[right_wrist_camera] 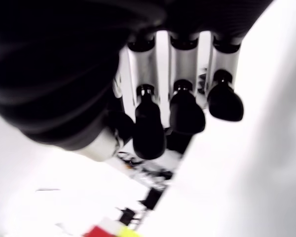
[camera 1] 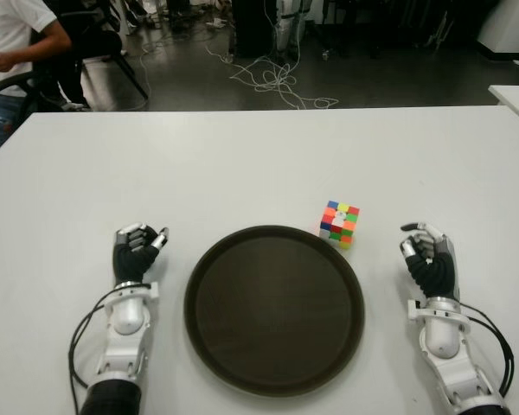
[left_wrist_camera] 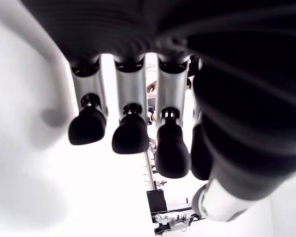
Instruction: Pick up the Rubik's Cube and put it in the plate
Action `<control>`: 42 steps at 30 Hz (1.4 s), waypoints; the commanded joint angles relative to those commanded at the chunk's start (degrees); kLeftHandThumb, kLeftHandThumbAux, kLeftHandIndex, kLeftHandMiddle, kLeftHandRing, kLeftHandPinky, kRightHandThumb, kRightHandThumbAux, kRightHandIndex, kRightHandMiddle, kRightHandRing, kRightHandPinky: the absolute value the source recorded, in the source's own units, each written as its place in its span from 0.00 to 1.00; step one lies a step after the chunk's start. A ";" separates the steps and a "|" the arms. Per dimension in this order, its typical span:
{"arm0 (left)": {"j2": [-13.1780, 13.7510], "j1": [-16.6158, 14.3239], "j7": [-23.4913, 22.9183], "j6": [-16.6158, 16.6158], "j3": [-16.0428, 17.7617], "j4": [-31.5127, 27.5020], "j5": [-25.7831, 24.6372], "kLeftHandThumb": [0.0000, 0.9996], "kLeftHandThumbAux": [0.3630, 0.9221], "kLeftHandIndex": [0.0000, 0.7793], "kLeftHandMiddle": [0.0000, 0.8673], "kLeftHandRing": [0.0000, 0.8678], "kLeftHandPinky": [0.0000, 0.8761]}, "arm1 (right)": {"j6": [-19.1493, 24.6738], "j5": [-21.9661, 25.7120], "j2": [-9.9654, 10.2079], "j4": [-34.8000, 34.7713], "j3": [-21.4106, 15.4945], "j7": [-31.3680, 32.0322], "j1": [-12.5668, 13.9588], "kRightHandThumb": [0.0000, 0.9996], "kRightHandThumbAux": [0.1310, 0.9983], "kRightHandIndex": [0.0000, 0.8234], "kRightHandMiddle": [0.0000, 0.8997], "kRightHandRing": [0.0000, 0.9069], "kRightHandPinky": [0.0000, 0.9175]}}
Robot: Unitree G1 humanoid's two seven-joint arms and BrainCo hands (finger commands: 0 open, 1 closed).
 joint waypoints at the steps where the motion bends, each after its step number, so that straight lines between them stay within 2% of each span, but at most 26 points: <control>1: -0.02 0.02 0.03 -0.01 -0.03 -0.03 0.03 0.34 0.81 0.85 0.91 0.92 0.89 | -0.61 -0.21 0.05 0.43 -0.18 -0.01 -0.13 0.69 0.69 0.53 0.85 0.87 0.87; 7: 0.02 -0.05 0.36 -0.11 -0.21 0.04 0.51 0.36 0.80 0.85 0.91 0.92 0.89 | -3.97 -1.12 0.19 2.84 -1.23 0.09 -1.37 0.69 0.69 0.53 0.85 0.87 0.87; 14: 0.02 -0.20 0.23 -0.27 -0.07 0.32 0.55 0.35 0.81 0.84 0.91 0.92 0.89 | -5.53 -1.88 0.18 4.26 -2.11 0.44 -2.26 0.69 0.69 0.53 0.86 0.87 0.87; 26: -0.22 -0.51 -0.21 -0.02 0.32 -0.23 -0.31 0.35 0.80 0.85 0.91 0.92 0.89 | -4.69 -4.08 -1.04 4.54 -2.78 1.13 -4.24 0.69 0.69 0.53 0.86 0.87 0.87; 36: 0.95 -2.78 1.70 0.16 0.67 0.30 1.28 0.34 0.80 0.87 0.92 0.92 0.90 | -3.50 -6.58 -2.61 4.60 -2.99 1.16 -5.75 0.69 0.69 0.53 0.84 0.86 0.86; 38: 1.57 -3.82 2.48 0.09 0.80 1.09 1.90 0.34 0.79 0.87 0.92 0.93 0.91 | -3.32 -6.98 -2.91 4.58 -3.00 1.14 -5.96 0.69 0.69 0.53 0.84 0.85 0.85; 42: 5.38 -10.20 3.81 -1.39 1.94 10.40 2.84 0.33 0.79 0.88 0.92 0.93 0.92 | -2.61 -7.94 -3.58 4.80 -2.78 1.36 -7.39 0.69 0.69 0.53 0.83 0.85 0.84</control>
